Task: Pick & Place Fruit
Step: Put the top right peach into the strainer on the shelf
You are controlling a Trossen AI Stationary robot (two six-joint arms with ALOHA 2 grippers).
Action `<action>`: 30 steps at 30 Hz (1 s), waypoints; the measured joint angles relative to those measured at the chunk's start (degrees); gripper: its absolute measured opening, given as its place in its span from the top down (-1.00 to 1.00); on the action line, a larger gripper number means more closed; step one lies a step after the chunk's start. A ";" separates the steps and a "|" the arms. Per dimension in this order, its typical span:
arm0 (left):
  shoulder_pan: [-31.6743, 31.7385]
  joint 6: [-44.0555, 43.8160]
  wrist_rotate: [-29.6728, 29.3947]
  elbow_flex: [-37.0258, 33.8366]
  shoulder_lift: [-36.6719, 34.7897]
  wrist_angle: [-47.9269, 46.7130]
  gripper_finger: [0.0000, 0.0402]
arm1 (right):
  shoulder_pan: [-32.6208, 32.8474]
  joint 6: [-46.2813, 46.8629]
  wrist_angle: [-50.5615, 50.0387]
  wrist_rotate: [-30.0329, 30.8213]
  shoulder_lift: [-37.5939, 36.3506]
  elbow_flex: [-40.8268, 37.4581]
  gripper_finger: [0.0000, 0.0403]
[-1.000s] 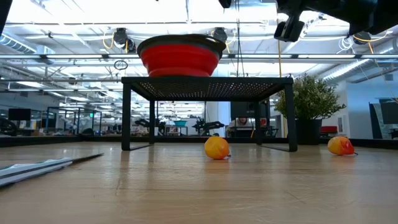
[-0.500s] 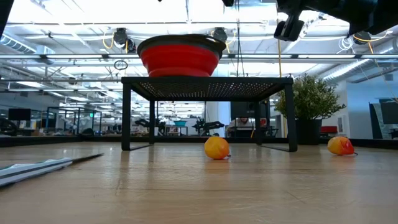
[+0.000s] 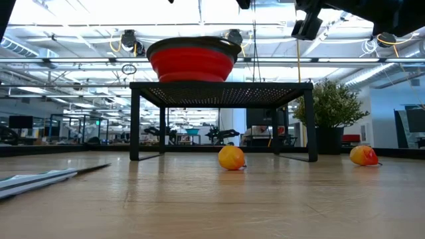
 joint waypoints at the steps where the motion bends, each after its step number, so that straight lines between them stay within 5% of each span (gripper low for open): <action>1: 0.00 0.00 -0.02 0.00 0.00 -0.02 -0.17 | 0.00 0.00 0.09 0.67 0.24 0.00 0.43; 30: 0.50 0.02 1.99 0.00 -0.02 -1.91 -0.17 | 0.00 0.61 2.27 2.24 3.52 0.07 0.43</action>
